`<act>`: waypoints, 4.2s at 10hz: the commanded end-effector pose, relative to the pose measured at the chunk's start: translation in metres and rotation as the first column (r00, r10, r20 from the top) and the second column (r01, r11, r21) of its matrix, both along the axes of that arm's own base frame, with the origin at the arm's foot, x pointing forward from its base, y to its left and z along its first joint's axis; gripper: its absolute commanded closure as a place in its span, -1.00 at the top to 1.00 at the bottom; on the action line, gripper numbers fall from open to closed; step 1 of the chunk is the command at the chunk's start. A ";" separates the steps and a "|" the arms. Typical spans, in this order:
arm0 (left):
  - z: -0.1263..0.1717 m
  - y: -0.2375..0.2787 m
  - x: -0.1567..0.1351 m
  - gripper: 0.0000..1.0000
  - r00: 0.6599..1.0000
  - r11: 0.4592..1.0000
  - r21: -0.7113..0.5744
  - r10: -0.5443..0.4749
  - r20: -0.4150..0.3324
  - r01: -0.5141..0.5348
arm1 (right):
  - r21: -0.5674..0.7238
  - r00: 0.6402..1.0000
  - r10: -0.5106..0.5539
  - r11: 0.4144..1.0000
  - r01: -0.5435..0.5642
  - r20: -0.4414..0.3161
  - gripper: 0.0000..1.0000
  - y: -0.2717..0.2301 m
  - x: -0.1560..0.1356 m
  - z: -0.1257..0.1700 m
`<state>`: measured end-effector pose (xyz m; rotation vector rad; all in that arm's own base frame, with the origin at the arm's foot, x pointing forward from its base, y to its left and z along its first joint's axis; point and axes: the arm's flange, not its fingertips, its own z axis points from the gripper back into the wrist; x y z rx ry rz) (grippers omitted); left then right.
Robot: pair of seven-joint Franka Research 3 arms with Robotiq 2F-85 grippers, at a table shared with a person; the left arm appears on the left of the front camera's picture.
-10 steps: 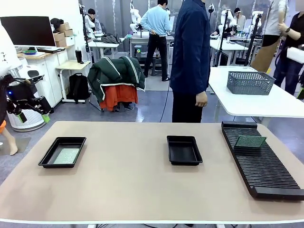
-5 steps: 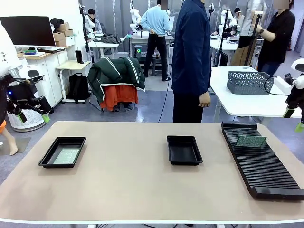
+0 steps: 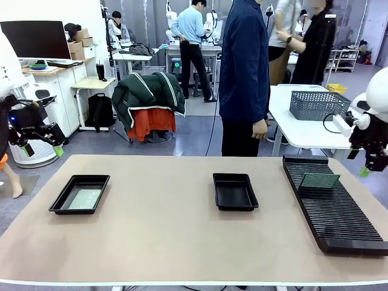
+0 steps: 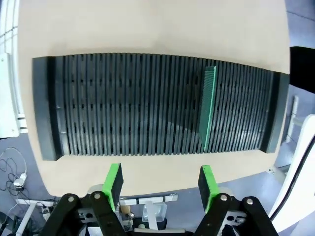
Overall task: Inspect and transfer BCBs to ESD trays.
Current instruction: Pick up the Blank PCB from the PCB Rack and place it in the right ESD tray.
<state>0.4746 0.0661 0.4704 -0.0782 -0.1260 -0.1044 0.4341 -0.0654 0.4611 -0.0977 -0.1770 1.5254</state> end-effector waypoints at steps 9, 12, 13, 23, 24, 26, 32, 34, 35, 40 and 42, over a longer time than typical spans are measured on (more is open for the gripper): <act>-0.002 -0.001 0.000 1.00 1.000 1.000 -0.001 0.003 0.012 -0.003 | -0.030 0.999 -0.020 0.999 0.021 0.042 0.64 0.027 0.061 -0.095; -0.002 -0.001 0.000 1.00 1.000 1.000 -0.001 0.003 0.012 -0.003 | -0.019 0.999 -0.014 1.000 0.015 0.051 0.64 0.030 0.070 -0.106; -0.002 -0.001 0.000 1.00 1.000 1.000 -0.001 0.003 0.012 -0.003 | -0.019 0.998 -0.014 1.000 0.015 0.054 0.64 0.032 0.073 -0.107; -0.002 -0.001 0.000 1.00 1.000 1.000 -0.001 0.003 0.012 -0.003 | -0.020 0.997 -0.048 0.999 0.049 0.054 0.39 0.034 0.080 -0.102; -0.002 -0.001 0.000 1.00 1.000 1.000 -0.001 0.003 0.012 -0.003 | -0.022 0.998 -0.047 0.999 0.048 0.052 0.33 0.034 0.080 -0.103; -0.002 -0.001 0.000 1.00 1.000 1.000 -0.001 0.003 0.012 -0.003 | -0.024 0.997 -0.052 0.998 0.054 0.050 0.25 0.036 0.081 -0.103; -0.002 -0.001 0.000 1.00 1.000 1.000 -0.001 0.003 0.012 -0.003 | -0.032 0.997 -0.065 0.997 0.067 0.049 -0.01 0.035 0.083 -0.101; -0.002 -0.001 0.000 1.00 1.000 1.000 -0.001 0.003 0.012 -0.003 | -0.032 0.996 -0.070 0.997 0.071 0.047 -0.09 0.034 0.085 -0.101; -0.002 -0.001 0.000 1.00 1.000 1.000 -0.001 0.003 0.012 -0.003 | -0.031 0.996 -0.070 0.997 0.072 0.048 -0.12 0.033 0.086 -0.101; -0.002 -0.001 0.000 1.00 1.000 1.000 -0.001 0.003 0.012 -0.003 | -0.029 0.997 -0.069 0.997 0.070 0.035 -0.35 0.034 0.088 -0.103; -0.002 -0.001 0.000 1.00 1.000 1.000 -0.001 0.003 0.012 -0.003 | -0.030 0.997 -0.071 0.997 0.072 0.033 -0.44 0.035 0.088 -0.104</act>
